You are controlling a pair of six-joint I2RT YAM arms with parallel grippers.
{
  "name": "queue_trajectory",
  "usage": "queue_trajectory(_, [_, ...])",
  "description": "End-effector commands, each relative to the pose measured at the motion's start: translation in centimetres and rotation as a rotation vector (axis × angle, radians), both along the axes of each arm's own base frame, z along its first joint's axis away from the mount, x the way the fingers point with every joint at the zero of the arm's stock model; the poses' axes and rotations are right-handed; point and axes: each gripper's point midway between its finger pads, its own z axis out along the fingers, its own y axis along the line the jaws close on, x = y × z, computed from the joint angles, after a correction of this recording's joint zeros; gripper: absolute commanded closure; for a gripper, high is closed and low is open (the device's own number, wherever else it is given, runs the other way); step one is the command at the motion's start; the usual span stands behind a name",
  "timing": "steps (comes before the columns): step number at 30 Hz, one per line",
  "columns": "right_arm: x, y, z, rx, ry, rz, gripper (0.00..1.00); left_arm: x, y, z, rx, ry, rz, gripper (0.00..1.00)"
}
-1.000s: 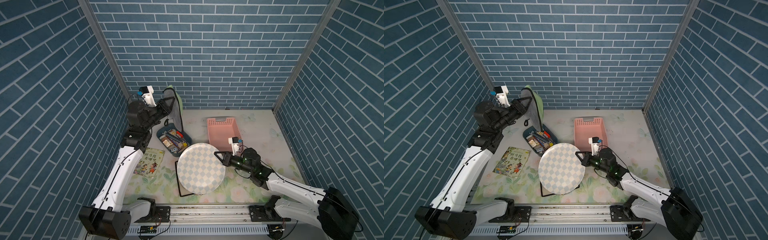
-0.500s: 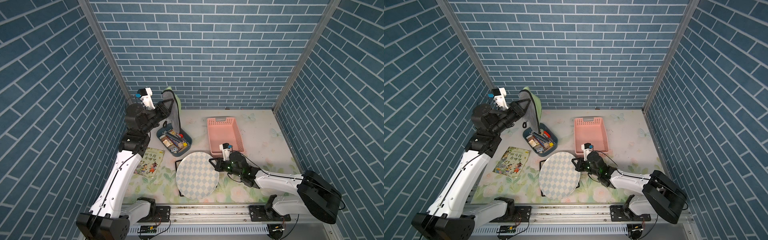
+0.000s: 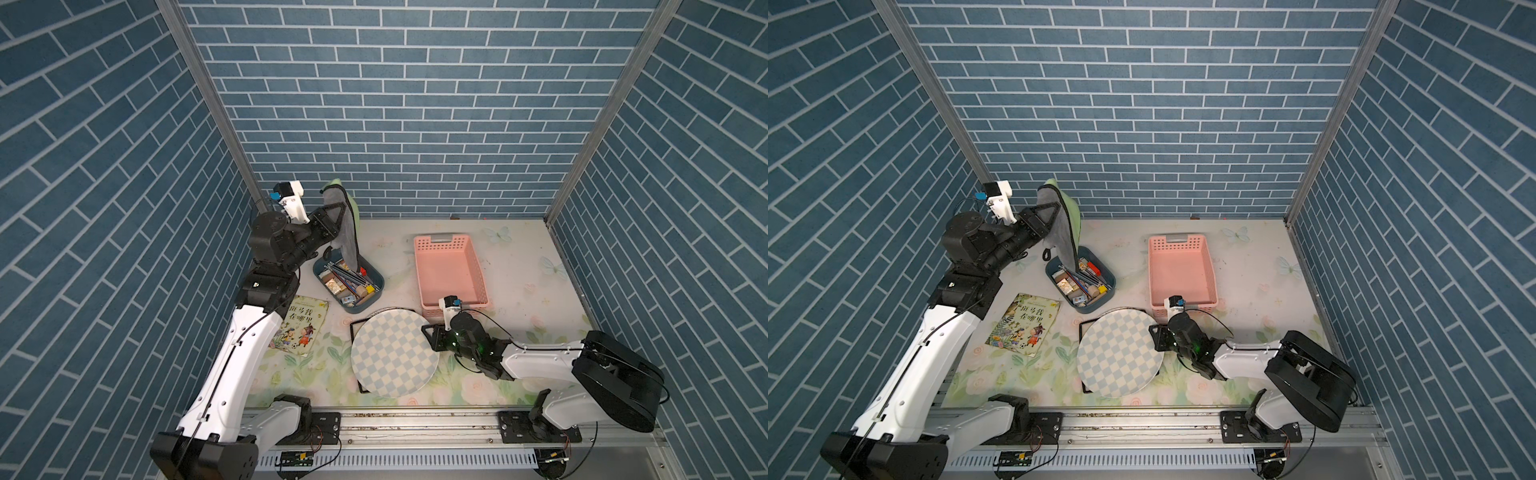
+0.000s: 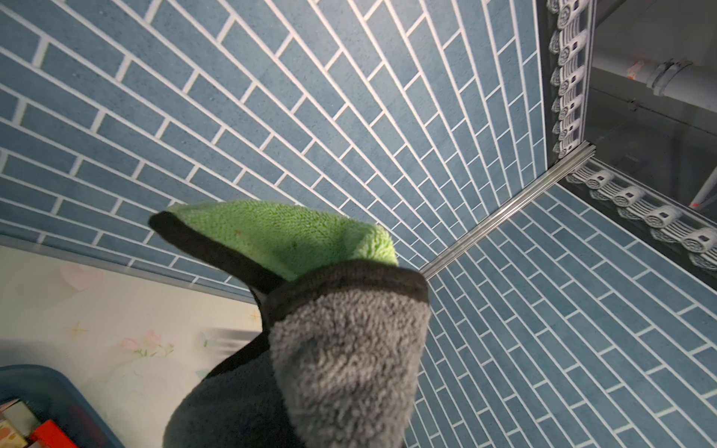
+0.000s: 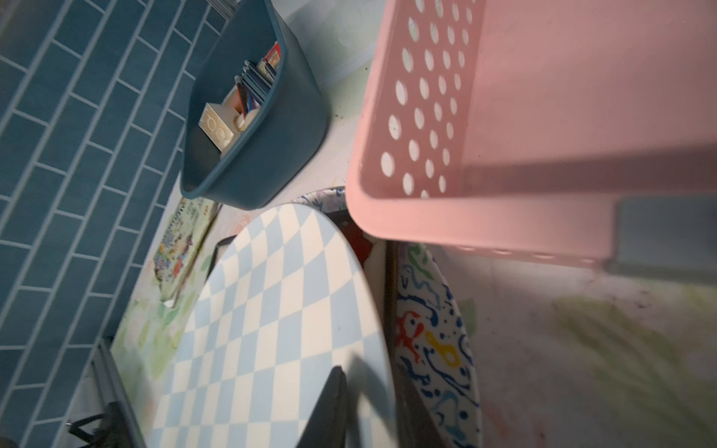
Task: Wipe the wet plate dry
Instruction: Place the plate on the plate, then place the towel at the center of the board.
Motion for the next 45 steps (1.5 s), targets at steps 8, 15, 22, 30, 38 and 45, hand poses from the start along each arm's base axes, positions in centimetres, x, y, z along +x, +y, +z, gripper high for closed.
queue_trajectory(8, [-0.6, -2.8, 2.3, -0.055, -0.152, 0.001, 0.47, 4.5, -1.2, -5.7, 0.152, 0.097, 0.023, 1.0])
queue_trajectory(15, [0.2, -7.3, 6.5, 0.015, -0.223, -0.198, 0.19, 12.0, -7.0, -11.0, 0.377, 0.187, 0.044, 1.0])
queue_trajectory(22, [3.2, -10.6, 11.1, 0.047, -0.27, -0.4, 0.01, 19.8, -9.3, -23.4, 0.6, 0.435, 0.047, 0.73])
queue_trajectory(30, [6.0, -10.7, 15.1, 0.094, -0.301, -0.4, 0.0, 16.7, -8.3, -29.4, 0.679, 0.603, 0.023, 0.0])
queue_trajectory(38, [9.2, -15.8, 17.9, 0.057, -0.367, -0.544, 0.01, 14.9, -7.9, -14.4, 0.595, 0.317, 0.044, 0.0])
queue_trajectory(45, [10.6, -28.0, 13.9, -0.37, -0.421, -0.91, 0.01, 5.5, 1.6, -10.9, 0.689, 0.023, 0.372, 0.0])
